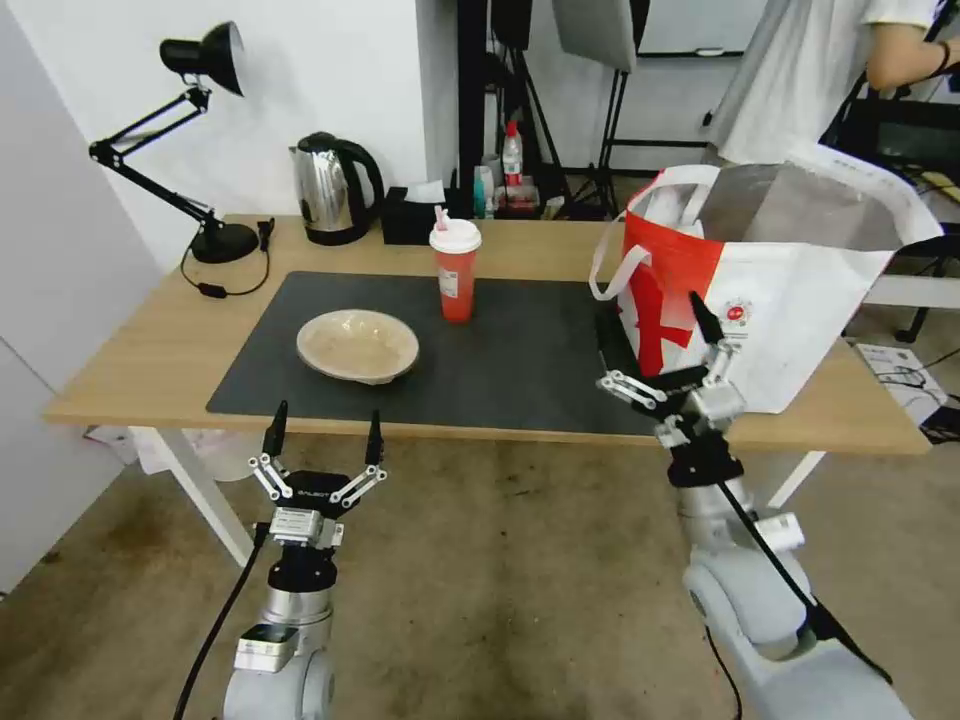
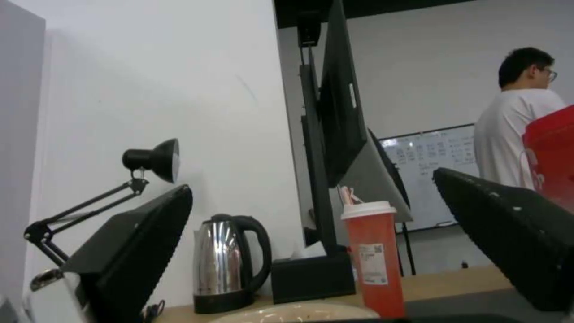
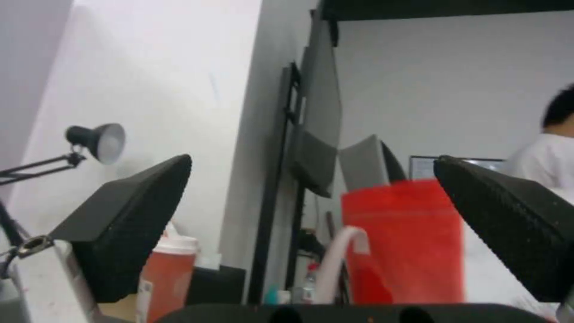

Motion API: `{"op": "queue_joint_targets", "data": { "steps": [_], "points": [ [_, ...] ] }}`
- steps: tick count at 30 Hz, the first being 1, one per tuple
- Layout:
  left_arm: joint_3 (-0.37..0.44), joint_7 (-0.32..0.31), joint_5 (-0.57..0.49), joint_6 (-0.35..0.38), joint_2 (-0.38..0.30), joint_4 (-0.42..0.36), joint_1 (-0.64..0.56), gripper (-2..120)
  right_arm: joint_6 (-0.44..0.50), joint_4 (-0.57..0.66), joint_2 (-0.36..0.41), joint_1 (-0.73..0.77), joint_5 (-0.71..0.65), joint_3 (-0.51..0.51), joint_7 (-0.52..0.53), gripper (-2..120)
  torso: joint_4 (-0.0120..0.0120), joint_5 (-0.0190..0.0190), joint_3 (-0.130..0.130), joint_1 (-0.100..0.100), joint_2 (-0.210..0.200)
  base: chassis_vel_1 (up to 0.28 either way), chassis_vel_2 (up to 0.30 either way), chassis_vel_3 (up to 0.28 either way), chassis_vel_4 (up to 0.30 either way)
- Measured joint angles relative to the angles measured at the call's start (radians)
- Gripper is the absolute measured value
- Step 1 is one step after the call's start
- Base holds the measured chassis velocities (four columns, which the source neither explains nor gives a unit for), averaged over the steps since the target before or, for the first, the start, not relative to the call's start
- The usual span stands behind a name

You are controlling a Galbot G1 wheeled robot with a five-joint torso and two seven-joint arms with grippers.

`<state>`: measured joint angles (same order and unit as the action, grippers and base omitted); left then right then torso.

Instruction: Pick up the trash from the table and place it into the takeout bag.

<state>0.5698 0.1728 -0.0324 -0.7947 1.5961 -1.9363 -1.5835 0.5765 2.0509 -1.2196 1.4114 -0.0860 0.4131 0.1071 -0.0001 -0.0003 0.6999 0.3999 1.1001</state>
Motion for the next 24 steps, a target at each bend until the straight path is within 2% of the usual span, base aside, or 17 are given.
{"op": "queue_joint_targets", "data": {
  "steps": [5,7,17,24],
  "points": [
    [0.002,-0.002,0.0,0.001,0.0,-0.001,0.003,100,0.064,-0.043,-0.061,0.048,0.064,0.03,0.007,100,0.0,0.0001,0.0,0.0,0.0,0.0,0.0,0.0,0.0],
    [0.002,-0.024,0.005,0.001,0.0,-0.003,0.002,100,0.096,-0.067,-0.093,0.067,0.091,0.05,0.012,100,0.0001,0.0003,0.0,0.0,0.0,0.0,0.0,0.0,0.0],
    [0.004,-0.039,0.012,0.001,0.0,-0.002,0.005,100,0.127,-0.093,-0.12,0.108,0.109,0.078,0.014,100,0.0001,0.0002,0.0,0.0,0.0,0.0,0.0,0.0,0.0],
    [0.004,-0.04,0.013,0.001,0.0,-0.001,0.01,100,0.182,-0.12,-0.144,0.131,0.149,0.108,0.014,100,0.0,0.0003,0.0,0.0,0.0,0.0,0.0,0.0,0.0]
  ]
}}
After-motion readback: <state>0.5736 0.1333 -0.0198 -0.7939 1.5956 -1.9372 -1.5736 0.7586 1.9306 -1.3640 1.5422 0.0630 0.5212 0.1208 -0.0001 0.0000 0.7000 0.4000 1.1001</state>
